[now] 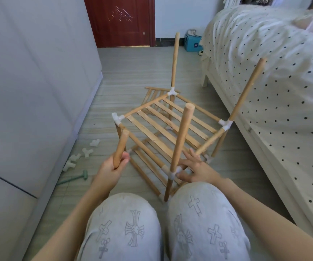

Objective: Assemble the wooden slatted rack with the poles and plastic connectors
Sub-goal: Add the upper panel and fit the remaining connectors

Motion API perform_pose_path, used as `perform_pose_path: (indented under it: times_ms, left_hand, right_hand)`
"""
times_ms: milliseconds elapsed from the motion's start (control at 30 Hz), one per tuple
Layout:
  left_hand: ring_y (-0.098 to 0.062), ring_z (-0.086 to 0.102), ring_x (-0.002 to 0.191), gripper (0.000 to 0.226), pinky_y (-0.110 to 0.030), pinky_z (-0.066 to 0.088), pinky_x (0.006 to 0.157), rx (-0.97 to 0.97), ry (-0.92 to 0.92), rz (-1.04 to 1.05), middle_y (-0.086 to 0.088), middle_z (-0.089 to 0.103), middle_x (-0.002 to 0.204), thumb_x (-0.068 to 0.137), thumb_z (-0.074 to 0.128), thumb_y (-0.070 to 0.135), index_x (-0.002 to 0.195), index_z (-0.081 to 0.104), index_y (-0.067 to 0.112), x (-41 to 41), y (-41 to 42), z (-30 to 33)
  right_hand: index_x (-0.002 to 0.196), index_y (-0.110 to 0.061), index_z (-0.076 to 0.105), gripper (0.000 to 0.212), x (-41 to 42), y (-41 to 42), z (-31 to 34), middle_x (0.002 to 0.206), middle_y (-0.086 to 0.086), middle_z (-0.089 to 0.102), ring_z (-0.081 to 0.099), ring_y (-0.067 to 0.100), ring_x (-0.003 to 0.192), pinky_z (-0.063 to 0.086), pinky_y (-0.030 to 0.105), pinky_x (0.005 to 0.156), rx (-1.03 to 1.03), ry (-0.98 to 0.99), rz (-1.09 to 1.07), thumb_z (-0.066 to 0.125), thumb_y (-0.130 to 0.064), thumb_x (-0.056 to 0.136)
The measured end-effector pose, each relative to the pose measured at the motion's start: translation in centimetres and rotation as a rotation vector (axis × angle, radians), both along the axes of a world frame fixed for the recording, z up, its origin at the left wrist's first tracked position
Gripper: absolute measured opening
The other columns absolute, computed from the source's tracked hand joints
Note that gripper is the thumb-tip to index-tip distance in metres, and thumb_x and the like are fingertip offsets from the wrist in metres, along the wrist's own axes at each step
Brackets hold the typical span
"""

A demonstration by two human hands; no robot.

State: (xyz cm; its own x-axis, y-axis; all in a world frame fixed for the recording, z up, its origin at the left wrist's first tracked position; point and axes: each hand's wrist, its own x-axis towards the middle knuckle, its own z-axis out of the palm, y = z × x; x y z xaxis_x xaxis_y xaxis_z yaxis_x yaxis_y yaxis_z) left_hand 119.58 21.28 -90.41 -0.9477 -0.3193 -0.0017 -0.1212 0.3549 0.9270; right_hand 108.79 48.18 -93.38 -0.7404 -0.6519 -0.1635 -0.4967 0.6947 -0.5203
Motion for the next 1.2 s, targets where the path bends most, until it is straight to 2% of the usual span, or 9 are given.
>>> perform_pose_path:
  times_ms: [133,267,400,633,767,900,967,1067,1200]
  left_hand:
    - [-0.014,0.062,0.103,0.021,-0.035,0.045,0.096,-0.049,-0.029,-0.022,0.005,0.068,0.100,0.091,0.058,0.013,0.093,0.059,0.034,0.0,0.3,-0.8]
    - [-0.013,0.062,0.098,0.015,-0.032,0.046,0.091,-0.079,-0.057,-0.037,0.004,0.068,0.096,0.091,0.059,0.017,0.093,0.060,0.032,-0.6,0.5,-1.2]
    - [-0.009,0.062,0.093,0.010,-0.023,0.045,0.081,-0.083,-0.046,-0.025,0.003,0.067,0.092,0.093,0.055,0.020,0.098,0.063,0.021,-1.0,0.9,-1.0]
    - [-0.012,0.056,0.052,0.015,-0.042,0.055,0.072,0.010,0.028,0.001,0.000,0.053,0.048,0.097,0.046,0.016,0.086,0.055,0.014,-1.3,1.9,0.5]
    - [-0.020,0.052,0.071,0.014,-0.053,0.046,0.092,0.162,0.057,0.084,-0.005,0.049,0.070,0.098,0.043,0.010,0.089,0.045,0.021,-1.7,2.0,1.6]
    - [-0.020,0.057,0.092,0.012,-0.044,0.045,0.099,0.218,0.126,0.077,-0.005,0.052,0.090,0.098,0.040,0.009,0.102,0.040,0.020,-2.1,1.3,3.5]
    - [-0.018,0.062,0.091,0.012,-0.039,0.046,0.095,0.221,0.215,0.090,-0.002,0.056,0.087,0.100,0.039,0.010,0.104,0.043,0.020,-2.2,0.9,4.6]
    - [-0.018,0.064,0.094,0.019,-0.036,0.048,0.090,0.291,0.329,0.177,0.000,0.064,0.085,0.098,0.045,0.010,0.100,0.053,0.028,-2.6,0.3,5.9]
    - [-0.011,0.065,0.099,0.018,-0.034,0.050,0.086,0.353,0.372,0.271,0.002,0.068,0.097,0.097,0.048,0.010,0.099,0.056,0.027,-2.8,-0.1,6.3]
  right_hand:
    - [0.134,-0.024,0.045,0.108,-0.5,1.8,0.2,0.157,0.000,-0.008,-0.021,0.018,0.141,-0.008,0.043,0.116,-0.020,-0.011,0.013,0.038,-0.094,0.052]
    - [0.150,-0.023,0.010,0.098,-0.5,4.5,1.2,0.152,-0.013,-0.013,-0.012,0.010,0.142,-0.004,0.029,0.113,0.052,-0.054,-0.050,0.065,-0.059,0.077]
    - [0.147,-0.015,0.022,0.088,0.1,6.7,1.4,0.143,-0.015,0.015,0.015,0.005,0.136,0.016,0.022,0.108,-0.116,-0.099,-0.221,0.065,-0.046,0.078]
    - [0.147,-0.017,0.024,0.061,-0.7,9.3,-0.1,0.145,0.009,0.041,0.041,0.031,0.131,0.035,0.042,0.106,-0.191,-0.178,-0.581,0.053,-0.027,0.094]
    - [0.119,-0.007,0.054,0.041,-0.5,9.2,-1.1,0.106,0.013,0.065,0.063,0.031,0.099,0.052,0.045,0.085,-0.060,-0.096,-0.770,0.047,-0.040,0.095]
    - [0.076,-0.010,0.063,0.050,0.7,7.8,-0.8,0.069,0.009,0.064,0.064,0.031,0.065,0.056,0.045,0.063,0.082,0.083,-0.800,0.036,-0.047,0.095]
    - [0.077,-0.011,0.060,0.041,0.7,6.4,-0.7,0.074,0.008,0.064,0.064,0.029,0.066,0.055,0.045,0.062,0.034,0.249,-0.684,0.041,-0.042,0.095]
    - [0.119,-0.011,0.058,0.034,-0.2,3.9,0.1,0.114,0.011,0.060,0.059,0.030,0.104,0.049,0.047,0.088,-0.018,0.449,-0.343,0.053,-0.032,0.093]
    - [0.149,-0.031,0.014,0.061,-1.2,1.3,0.3,0.154,0.000,0.023,0.019,0.021,0.142,0.004,0.042,0.117,0.348,0.245,-0.068,0.035,-0.051,0.096]
